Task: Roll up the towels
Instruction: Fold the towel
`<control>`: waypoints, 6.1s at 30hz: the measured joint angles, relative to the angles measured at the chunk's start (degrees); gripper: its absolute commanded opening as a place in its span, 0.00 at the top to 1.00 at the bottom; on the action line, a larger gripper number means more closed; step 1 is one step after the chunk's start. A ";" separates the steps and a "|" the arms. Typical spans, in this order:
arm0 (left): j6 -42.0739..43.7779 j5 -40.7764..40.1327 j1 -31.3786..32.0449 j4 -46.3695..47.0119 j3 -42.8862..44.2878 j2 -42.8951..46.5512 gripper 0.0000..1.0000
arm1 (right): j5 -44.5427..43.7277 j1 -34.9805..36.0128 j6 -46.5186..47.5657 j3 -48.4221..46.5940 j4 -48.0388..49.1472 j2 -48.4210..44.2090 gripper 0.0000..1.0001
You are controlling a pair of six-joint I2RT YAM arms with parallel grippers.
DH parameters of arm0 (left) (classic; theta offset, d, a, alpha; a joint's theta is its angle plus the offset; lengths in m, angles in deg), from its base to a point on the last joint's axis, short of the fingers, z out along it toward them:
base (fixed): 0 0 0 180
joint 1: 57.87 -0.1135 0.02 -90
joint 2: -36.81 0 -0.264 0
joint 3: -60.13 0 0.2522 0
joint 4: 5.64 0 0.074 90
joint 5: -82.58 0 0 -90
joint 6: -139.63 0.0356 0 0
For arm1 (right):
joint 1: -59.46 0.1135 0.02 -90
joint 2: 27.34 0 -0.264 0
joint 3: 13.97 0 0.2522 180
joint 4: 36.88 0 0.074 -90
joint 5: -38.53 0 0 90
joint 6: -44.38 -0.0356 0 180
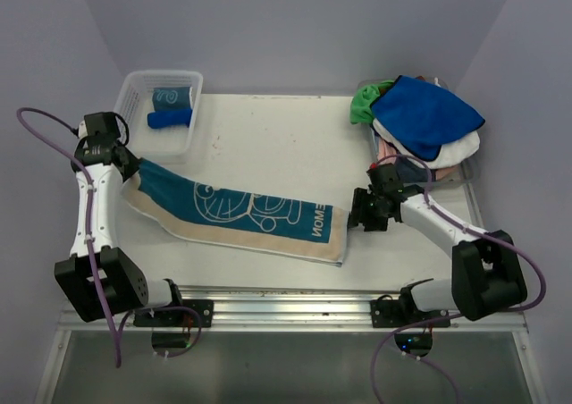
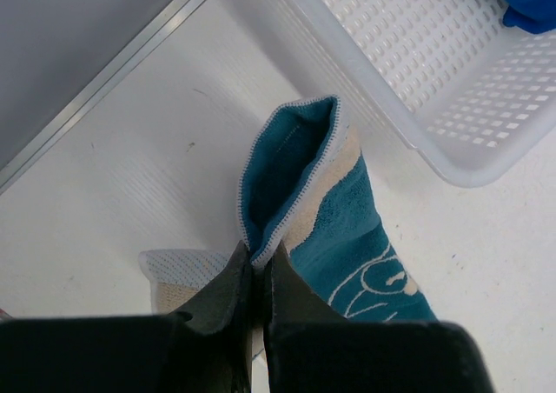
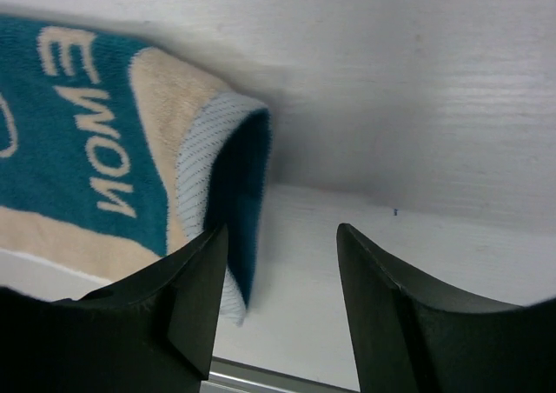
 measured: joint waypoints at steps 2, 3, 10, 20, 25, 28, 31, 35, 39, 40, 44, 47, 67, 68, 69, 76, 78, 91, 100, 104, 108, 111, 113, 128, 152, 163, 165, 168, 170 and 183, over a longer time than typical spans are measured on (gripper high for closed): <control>0.85 0.83 0.00 -0.42 0.13 0.39 1.00 | 1.18 1.22 -0.04 0.00 1.20 -0.70 0.41; 1.09 1.25 0.00 -0.81 0.28 0.61 1.00 | 1.90 1.70 -0.11 0.00 1.84 -0.98 0.42; 2.91 2.89 0.20 -1.40 1.09 2.12 1.00 | 3.13 2.23 -0.79 -0.31 3.13 -0.85 0.65; 3.85 4.37 0.39 -1.44 1.09 2.93 1.00 | -3.10 3.02 -2.58 -2.62 1.92 -8.41 0.79; 4.02 4.92 0.39 -1.42 1.07 3.45 1.00 | -2.89 6.40 -2.47 -8.20 2.67 -2.34 0.87; 4.04 5.05 0.42 -1.40 1.07 3.63 1.00 | -3.30 8.28 -2.32 -10.10 2.89 2.97 0.91; 4.33 5.40 0.46 -1.40 1.07 3.69 1.00 | -5.20 8.79 -2.34 -11.06 2.71 8.74 0.92; 4.42 5.79 1.03 -1.40 1.09 3.69 1.00 | -7.80 8.76 -2.38 -11.08 2.29 14.86 0.92; 4.39 5.57 3.82 -1.60 1.66 3.69 1.00 | -8.52 8.72 -1.92 -13.60 1.27 17.40 0.93; 4.39 5.55 4.85 -1.73 2.10 3.69 1.00 | -8.63 8.72 -1.79 -14.08 1.29 17.40 0.92; 4.39 5.64 7.85 -1.92 3.89 3.98 1.00 | -8.72 8.72 -1.75 -14.03 0.11 13.90 0.90; 4.35 5.81 8.79 -1.97 4.72 4.48 1.00 | -8.57 8.72 -2.03 -12.81 -0.61 8.02 0.90; -1.01 8.48 27.54 -1.42 5.62 3.52 1.00 | -3.58 9.07 -4.90 -10.36 3.52 16.28 0.92; -1.84 8.22 29.99 -1.03 5.68 2.78 1.00 | -3.58 9.09 -4.85 -10.84 3.63 16.72 0.92; -2.73 8.04 32.59 -0.57 5.75 1.81 1.00 | -3.56 9.09 -4.74 -11.23 3.76 17.16 0.92; -8.87 8.17 46.29 4.00 5.81 -7.63 1.00 | -2.75 9.09 -4.72 -13.55 4.39 19.43 0.92; -10.43 8.33 48.89 5.44 5.84 -10.51 1.00 | -2.47 9.09 -4.74 -13.86 4.83 19.80 0.92; -17.29 11.15 54.95 9.94 7.58 -21.73 1.00 | -3.23 9.27 -4.72 -14.05 5.51 19.91 0.92; -17.97 9.53 56.00 9.79 9.60 -21.73 1.00 | -7.15 9.51 -4.15 -7.67 5.90 11.15 0.41; -18.03 9.14 56.00 9.73 9.60 -21.62 1.00 | -7.13 9.51 -4.98 -5.84 6.88 9.68 0.45; -18.38 8.74 56.00 9.64 9.60 -21.20 1.00 | -7.65 9.51 -5.75 -5.05 6.95 9.86 0.48; -18.78 8.11 56.00 9.51 9.60 -20.63 1.00 | -8.48 9.51 -6.16 -3.98 6.88 9.84 0.53; -18.82 7.69 56.00 9.49 9.60 -20.31 1.00 | -8.63 9.51 -6.34 -3.78 7.06 9.84 0.65; -19.32 10.64 59.56 10.56 10.64 -21.55 1.00 | -4.94 9.20 -8.02 -4.76 11.69 13.03 1.00; -22.43 18.40 60.83 14.05 16.20 -32.94 1.00 | -5.09 9.25 -8.02 -5.95 11.65 14.19 1.00; -23.76 20.81 61.51 15.17 19.34 -34.75 1.00 | -5.07 9.25 -8.02 -6.21 11.76 14.47 1.00; -23.82 20.87 61.53 15.41 19.34 -34.86 1.00 | -5.07 9.27 -8.02 -6.21 11.76 14.47 1.00; -23.89 20.90 61.51 15.65 19.34 -34.88 1.00 | -5.07 9.27 -8.02 -6.21 11.76 14.47 1.00; -23.98 21.07 61.51 15.69 19.34 -34.97 1.00 | -5.07 9.25 -8.02 -6.21 11.76 14.47 1.00; -24.46 22.93 61.51 15.78 19.34 -36.22 0.26 | -6.14 9.35 -7.98 -6.23 11.04 13.92 0.77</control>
